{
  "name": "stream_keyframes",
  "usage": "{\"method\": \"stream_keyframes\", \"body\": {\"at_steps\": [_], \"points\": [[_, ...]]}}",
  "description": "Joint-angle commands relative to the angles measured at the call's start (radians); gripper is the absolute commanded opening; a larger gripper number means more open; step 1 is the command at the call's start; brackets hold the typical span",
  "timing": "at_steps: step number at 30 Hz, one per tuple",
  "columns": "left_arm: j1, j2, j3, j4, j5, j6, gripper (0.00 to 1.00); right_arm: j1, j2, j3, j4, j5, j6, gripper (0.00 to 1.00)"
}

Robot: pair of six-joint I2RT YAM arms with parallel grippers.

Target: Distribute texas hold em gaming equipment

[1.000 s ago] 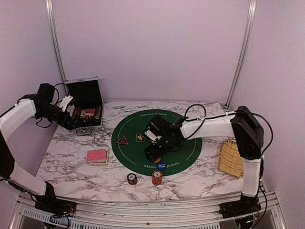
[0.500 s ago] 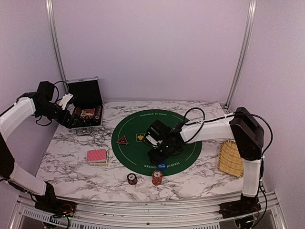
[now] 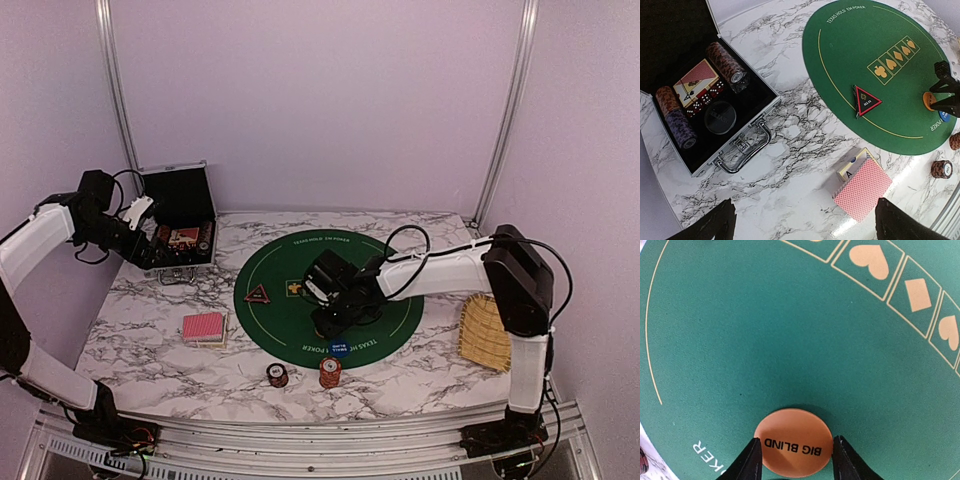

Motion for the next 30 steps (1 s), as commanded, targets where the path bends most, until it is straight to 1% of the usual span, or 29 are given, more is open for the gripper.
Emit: {"method": "stream_keyframes", "body": {"at_steps": [1,5,9,10,12,14,19,22,27,30], "points": [[-0.004,-0.023,0.039,-0.041,-0.007,0.004,0.99,-0.014,0.029,0.021,0.036,0.068,0.012,0.41],[-0.005,-0.025,0.039,-0.046,-0.012,0.006,0.99,-0.038,0.057,0.047,0.057,0.094,-0.006,0.39],[-0.005,-0.029,0.040,-0.048,-0.016,0.009,0.99,-0.078,0.093,0.098,0.068,0.104,-0.027,0.38],[-0.005,-0.027,0.043,-0.049,-0.018,0.008,0.99,-0.087,0.103,0.123,0.059,0.101,-0.029,0.42],[-0.005,-0.027,0.048,-0.053,-0.020,0.007,0.99,-0.092,0.100,0.143,0.049,0.091,-0.035,0.55],[-0.005,-0.029,0.052,-0.057,-0.019,0.011,0.99,-0.089,0.070,0.135,0.052,0.070,-0.036,0.62],[-0.006,-0.030,0.054,-0.059,-0.019,0.019,0.99,-0.056,-0.022,0.034,0.074,0.036,0.003,0.68],[-0.006,-0.029,0.050,-0.060,-0.021,0.026,0.99,-0.023,-0.076,-0.035,0.098,0.022,0.040,0.74],[-0.006,-0.033,0.049,-0.060,-0.022,0.032,0.99,0.017,-0.099,-0.089,0.104,0.029,0.085,0.75],[-0.006,-0.034,0.051,-0.060,-0.017,0.031,0.99,0.020,-0.090,-0.106,0.111,0.030,0.103,0.70]]}}
